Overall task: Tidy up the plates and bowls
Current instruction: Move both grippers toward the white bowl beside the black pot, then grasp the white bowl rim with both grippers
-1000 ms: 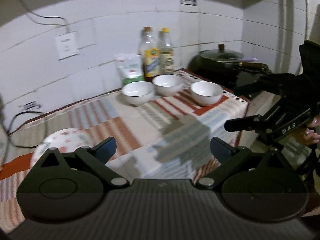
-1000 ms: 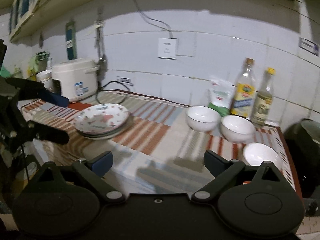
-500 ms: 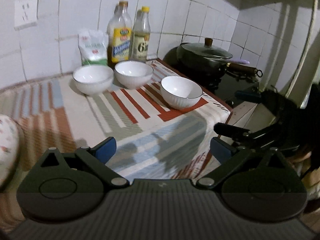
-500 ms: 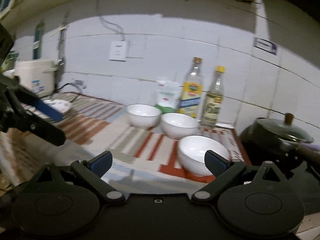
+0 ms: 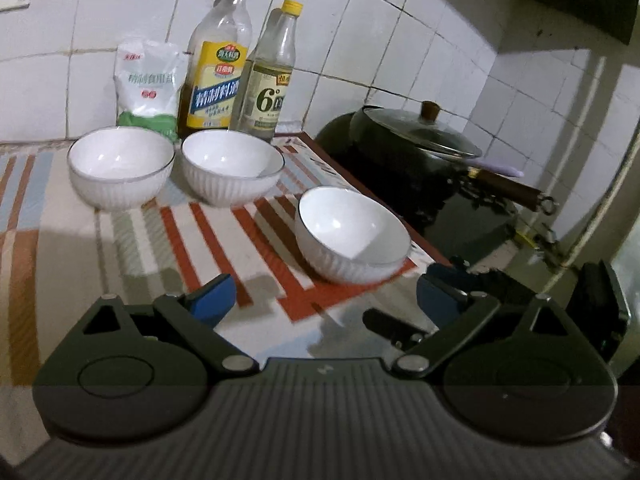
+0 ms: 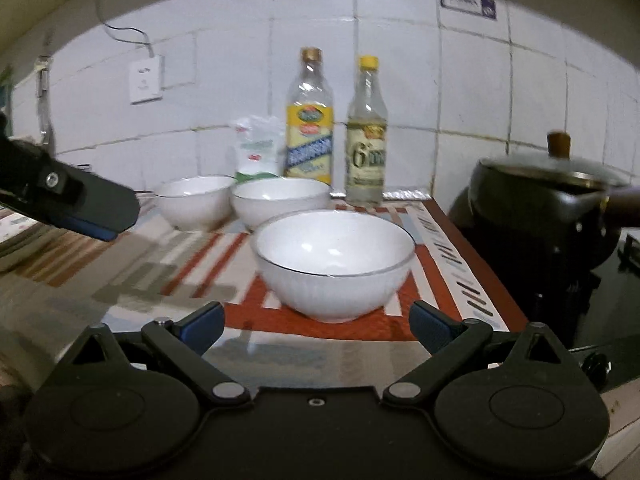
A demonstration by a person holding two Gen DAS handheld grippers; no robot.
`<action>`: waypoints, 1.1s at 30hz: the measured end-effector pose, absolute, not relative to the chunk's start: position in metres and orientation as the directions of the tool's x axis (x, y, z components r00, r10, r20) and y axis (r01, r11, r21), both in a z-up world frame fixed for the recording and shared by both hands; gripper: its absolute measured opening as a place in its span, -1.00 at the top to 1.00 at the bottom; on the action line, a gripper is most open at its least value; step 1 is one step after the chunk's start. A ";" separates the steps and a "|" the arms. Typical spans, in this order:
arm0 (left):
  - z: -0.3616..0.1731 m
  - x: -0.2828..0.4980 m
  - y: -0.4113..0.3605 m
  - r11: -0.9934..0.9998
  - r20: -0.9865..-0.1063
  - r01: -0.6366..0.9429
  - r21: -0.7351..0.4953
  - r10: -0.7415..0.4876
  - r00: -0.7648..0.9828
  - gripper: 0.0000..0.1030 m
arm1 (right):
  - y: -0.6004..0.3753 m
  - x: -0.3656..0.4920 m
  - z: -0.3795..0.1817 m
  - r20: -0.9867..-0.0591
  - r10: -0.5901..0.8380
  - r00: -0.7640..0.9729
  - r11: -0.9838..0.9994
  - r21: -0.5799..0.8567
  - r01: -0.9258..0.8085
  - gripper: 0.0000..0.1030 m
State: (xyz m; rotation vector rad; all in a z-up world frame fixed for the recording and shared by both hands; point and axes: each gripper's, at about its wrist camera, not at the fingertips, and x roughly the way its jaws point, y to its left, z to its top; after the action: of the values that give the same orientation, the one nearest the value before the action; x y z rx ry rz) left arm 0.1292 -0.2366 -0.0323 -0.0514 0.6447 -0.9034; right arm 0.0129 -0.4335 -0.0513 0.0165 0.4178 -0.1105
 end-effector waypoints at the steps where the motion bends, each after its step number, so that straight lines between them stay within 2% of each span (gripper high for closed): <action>1: -0.033 0.132 -0.243 0.640 -0.495 0.712 -0.290 -0.737 0.461 -0.85 | -0.435 0.019 -0.054 -0.410 -0.117 0.905 0.993 -0.027 0.117 -0.95; 2: -0.035 0.135 -0.250 0.651 -0.491 0.708 -0.274 -0.728 0.479 -0.84 | -0.436 0.023 -0.057 -0.409 -0.127 0.903 0.992 -0.044 0.120 -0.95; 4: -0.038 0.144 -0.263 0.660 -0.491 0.703 -0.265 -0.720 0.491 -0.66 | -0.438 0.028 -0.059 -0.399 -0.124 0.908 0.992 -0.052 0.113 -0.95; 7: -0.046 0.157 -0.278 0.678 -0.503 0.688 -0.259 -0.703 0.503 -0.53 | -0.441 0.038 -0.059 -0.397 -0.121 0.910 0.993 -0.052 0.109 -0.95; 14: -0.062 0.184 -0.293 0.668 -0.510 0.671 -0.322 -0.720 0.471 -0.19 | -0.443 0.053 -0.062 -0.414 -0.090 0.906 0.996 -0.047 0.077 -0.97; 15: -0.063 0.186 -0.295 0.662 -0.510 0.671 -0.333 -0.725 0.462 -0.11 | -0.443 0.054 -0.062 -0.414 -0.091 0.906 0.996 -0.052 0.076 -0.97; 18: -0.066 0.187 -0.300 0.682 -0.528 0.658 -0.320 -0.705 0.474 0.33 | -0.444 0.058 -0.064 -0.417 -0.079 0.906 0.997 -0.052 0.063 -0.97; 21: -0.067 0.188 -0.303 0.683 -0.535 0.658 -0.318 -0.702 0.470 0.39 | -0.444 0.060 -0.065 -0.416 -0.075 0.906 0.997 -0.051 0.059 -0.97; 25: -0.066 0.187 -0.305 0.671 -0.533 0.667 -0.323 -0.711 0.458 0.60 | -0.441 0.061 -0.066 -0.406 -0.078 0.910 0.996 -0.065 0.056 -0.99; 33: -0.065 0.176 -0.308 0.682 -0.534 0.680 -0.268 -0.693 0.485 0.62 | -0.438 0.058 -0.066 -0.398 -0.096 0.912 0.995 -0.069 0.075 -0.98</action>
State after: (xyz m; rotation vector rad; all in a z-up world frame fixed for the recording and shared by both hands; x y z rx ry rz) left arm 0.1765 -0.3077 -0.0651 -0.0214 0.6600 -0.8357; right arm 0.0577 -0.4383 -0.0664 -0.0523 0.4129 -0.0884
